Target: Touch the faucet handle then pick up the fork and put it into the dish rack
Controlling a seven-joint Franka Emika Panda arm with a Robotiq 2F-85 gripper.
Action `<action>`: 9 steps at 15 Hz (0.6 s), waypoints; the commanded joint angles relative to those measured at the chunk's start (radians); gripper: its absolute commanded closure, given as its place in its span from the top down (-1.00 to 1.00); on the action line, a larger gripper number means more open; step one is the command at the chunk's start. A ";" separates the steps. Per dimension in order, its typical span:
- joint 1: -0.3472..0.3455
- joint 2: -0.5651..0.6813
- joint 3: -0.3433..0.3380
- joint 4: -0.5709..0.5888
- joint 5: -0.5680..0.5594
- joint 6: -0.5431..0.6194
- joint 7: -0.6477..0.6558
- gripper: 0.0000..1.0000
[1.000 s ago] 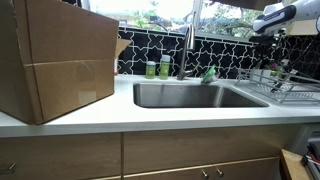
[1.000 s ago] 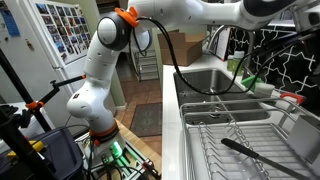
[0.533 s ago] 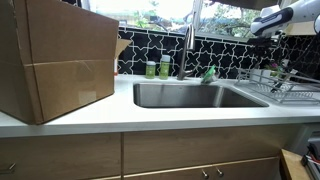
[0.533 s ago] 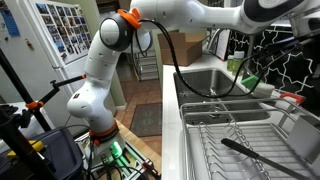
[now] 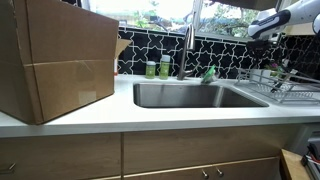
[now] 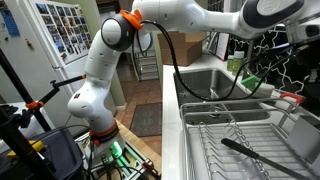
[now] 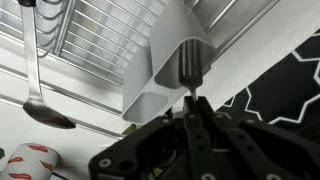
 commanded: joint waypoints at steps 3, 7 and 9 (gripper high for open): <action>0.021 -0.017 0.003 -0.074 -0.022 0.058 -0.046 -0.64; 0.030 -0.023 0.002 -0.092 -0.023 0.083 -0.051 0.05; 0.033 -0.026 0.001 -0.095 -0.022 0.090 -0.051 0.31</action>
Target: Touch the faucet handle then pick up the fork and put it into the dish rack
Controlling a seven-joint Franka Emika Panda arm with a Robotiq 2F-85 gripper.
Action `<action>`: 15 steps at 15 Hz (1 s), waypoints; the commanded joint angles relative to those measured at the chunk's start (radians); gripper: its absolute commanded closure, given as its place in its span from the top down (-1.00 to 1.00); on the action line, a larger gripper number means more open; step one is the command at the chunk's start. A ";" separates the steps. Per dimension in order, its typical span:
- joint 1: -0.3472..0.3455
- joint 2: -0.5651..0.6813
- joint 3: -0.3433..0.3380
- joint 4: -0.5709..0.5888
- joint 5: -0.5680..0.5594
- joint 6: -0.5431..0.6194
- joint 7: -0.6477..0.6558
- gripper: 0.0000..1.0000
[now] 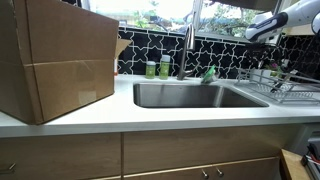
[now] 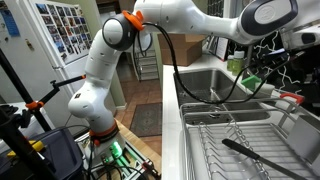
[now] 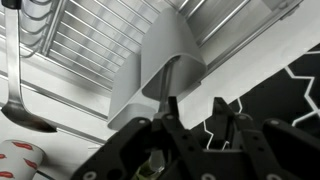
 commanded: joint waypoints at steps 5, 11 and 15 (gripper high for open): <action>0.024 -0.069 -0.019 -0.038 -0.001 -0.046 0.063 1.00; 0.084 -0.212 -0.082 -0.055 -0.088 -0.253 0.212 1.00; 0.084 -0.317 -0.076 -0.087 -0.138 -0.290 0.105 1.00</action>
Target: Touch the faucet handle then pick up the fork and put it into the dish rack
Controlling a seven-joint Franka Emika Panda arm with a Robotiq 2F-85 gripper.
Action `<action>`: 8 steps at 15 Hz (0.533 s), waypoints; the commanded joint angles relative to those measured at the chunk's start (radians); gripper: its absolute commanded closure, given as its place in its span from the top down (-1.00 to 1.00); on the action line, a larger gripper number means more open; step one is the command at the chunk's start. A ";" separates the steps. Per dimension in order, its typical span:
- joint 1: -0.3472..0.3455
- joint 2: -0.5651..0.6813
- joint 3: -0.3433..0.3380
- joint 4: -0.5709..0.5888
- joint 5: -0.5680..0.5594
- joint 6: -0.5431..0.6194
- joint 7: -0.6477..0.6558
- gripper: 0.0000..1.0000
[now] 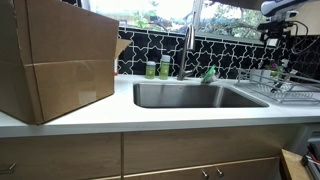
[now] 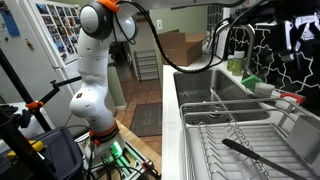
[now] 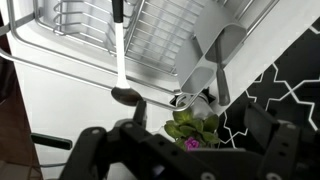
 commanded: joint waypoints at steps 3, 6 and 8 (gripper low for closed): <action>0.028 -0.171 -0.008 -0.135 -0.121 0.033 -0.090 1.00; 0.006 -0.140 -0.001 -0.073 -0.110 0.005 -0.089 1.00; 0.011 -0.172 -0.001 -0.101 -0.124 0.016 -0.094 1.00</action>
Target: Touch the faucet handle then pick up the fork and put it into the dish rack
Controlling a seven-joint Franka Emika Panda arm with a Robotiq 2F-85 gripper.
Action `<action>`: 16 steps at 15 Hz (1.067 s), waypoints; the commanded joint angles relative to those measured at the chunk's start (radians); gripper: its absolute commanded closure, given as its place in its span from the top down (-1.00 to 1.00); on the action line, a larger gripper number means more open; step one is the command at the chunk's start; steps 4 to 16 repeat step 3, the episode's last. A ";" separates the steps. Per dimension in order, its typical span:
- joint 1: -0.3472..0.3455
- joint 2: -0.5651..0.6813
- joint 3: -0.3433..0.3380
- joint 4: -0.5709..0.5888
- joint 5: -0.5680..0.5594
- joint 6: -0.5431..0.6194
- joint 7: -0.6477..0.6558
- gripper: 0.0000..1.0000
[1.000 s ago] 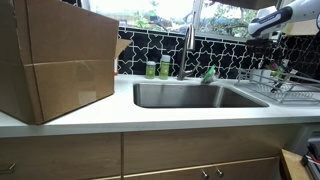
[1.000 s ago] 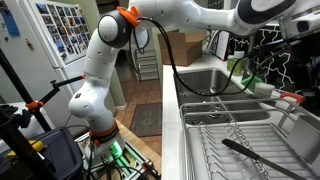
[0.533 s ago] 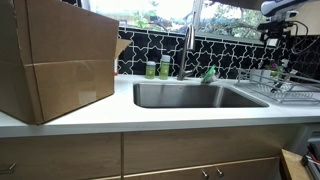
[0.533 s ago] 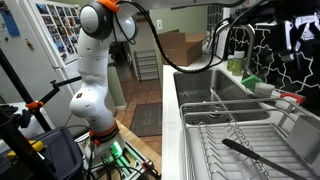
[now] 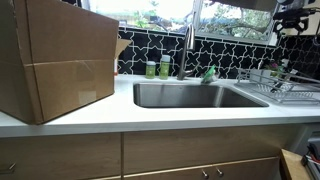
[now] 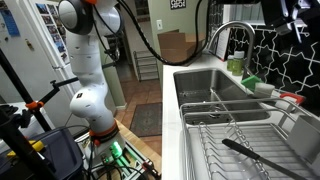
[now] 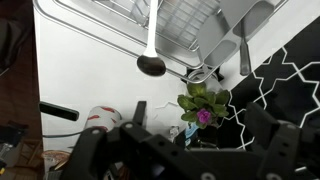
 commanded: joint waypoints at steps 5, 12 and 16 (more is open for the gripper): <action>0.006 -0.007 -0.001 -0.010 0.000 0.002 -0.002 1.00; 0.006 -0.007 -0.001 -0.010 0.000 0.002 -0.002 1.00; 0.006 -0.007 -0.001 -0.010 0.000 0.002 -0.002 1.00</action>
